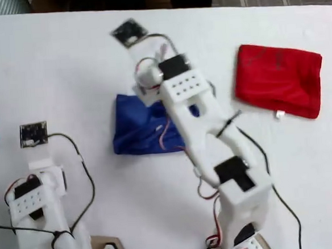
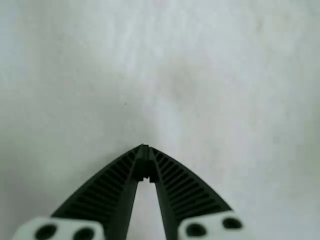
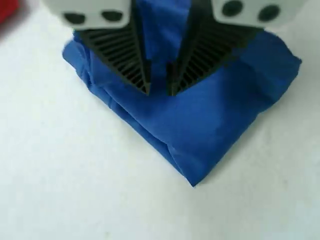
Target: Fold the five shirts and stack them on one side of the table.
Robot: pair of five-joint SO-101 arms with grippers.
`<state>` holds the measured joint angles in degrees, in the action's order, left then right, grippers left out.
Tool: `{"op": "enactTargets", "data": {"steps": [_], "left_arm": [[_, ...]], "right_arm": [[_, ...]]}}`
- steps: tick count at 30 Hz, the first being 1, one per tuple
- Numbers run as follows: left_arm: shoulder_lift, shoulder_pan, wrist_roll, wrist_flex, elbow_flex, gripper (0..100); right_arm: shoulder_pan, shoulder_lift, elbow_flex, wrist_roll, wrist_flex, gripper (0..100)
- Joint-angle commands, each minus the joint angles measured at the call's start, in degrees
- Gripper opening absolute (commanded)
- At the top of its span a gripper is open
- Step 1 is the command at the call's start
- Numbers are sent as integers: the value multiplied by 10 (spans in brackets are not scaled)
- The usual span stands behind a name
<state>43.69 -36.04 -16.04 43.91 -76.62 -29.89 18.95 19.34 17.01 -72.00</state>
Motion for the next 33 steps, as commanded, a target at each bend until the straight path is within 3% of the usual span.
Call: {"op": "enactTargets", "data": {"steps": [1,11,19,26,33], "left_arm": [[11,-4,5,-10,3,26],[11,-4,5,-10,3,26],[11,-4,5,-10,3,26],[11,-4,5,-10,3,26],[11,-4,5,-10,3,26]], "right_arm": [[-7,49,19,4,31,62],[28,138,105,4,-124,62],[33,138,147,86,-290,61],[61,45,113,111,-293,19],[75,-100,-50,125,-291,22]]}}
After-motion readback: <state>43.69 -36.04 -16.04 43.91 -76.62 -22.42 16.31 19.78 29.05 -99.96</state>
